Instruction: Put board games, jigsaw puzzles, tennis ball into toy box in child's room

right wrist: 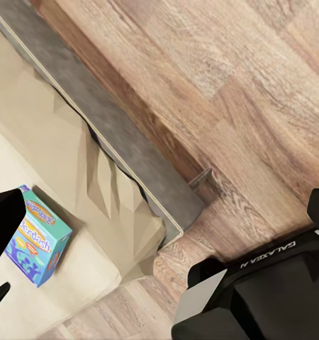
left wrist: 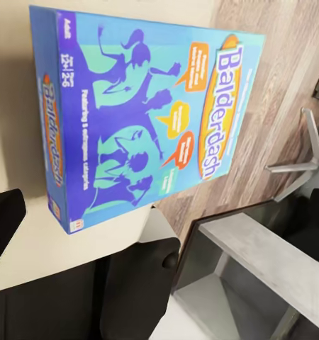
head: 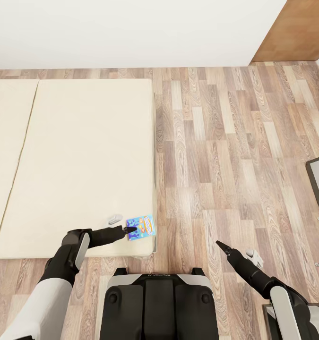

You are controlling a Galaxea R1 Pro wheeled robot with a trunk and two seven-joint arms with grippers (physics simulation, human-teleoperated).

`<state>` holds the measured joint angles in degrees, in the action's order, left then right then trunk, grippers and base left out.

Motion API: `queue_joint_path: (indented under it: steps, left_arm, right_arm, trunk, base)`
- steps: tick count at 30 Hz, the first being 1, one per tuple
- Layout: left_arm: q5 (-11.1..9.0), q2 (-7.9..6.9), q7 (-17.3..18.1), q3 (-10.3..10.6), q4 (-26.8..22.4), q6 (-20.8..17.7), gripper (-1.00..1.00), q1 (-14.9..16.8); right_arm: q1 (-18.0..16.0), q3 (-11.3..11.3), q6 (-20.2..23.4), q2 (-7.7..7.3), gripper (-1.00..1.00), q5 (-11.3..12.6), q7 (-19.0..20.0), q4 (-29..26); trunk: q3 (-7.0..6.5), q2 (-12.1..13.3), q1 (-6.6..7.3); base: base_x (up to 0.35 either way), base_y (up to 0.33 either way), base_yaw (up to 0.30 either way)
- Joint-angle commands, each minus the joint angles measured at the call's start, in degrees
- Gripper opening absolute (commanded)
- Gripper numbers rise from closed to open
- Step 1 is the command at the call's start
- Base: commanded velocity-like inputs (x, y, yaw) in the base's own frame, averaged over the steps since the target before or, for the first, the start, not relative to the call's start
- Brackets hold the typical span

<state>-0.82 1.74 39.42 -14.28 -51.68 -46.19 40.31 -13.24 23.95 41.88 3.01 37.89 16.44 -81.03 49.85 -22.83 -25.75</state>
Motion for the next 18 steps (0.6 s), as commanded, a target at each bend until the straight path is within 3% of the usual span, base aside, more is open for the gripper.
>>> queue_joint_path:
  steps: [1,18]
  left_arm:
    - [-0.07,0.07,-0.06,-0.23,0.00,-0.39,1.00,0.03]
    - [-0.44,0.08,-2.03,-0.23,0.59,5.56,1.00,-0.05]
  right_arm:
    - [-0.04,0.19,0.40,0.06,1.00,-0.05,0.26,-0.03]
    - [-0.03,0.17,0.37,0.06,1.00,-0.09,0.26,-0.02]
  trunk:
    - [0.06,-0.09,-0.03]
    - [0.06,-0.09,-0.03]
  base:
    - [0.000,0.000,0.000]
    - [0.000,0.000,0.000]
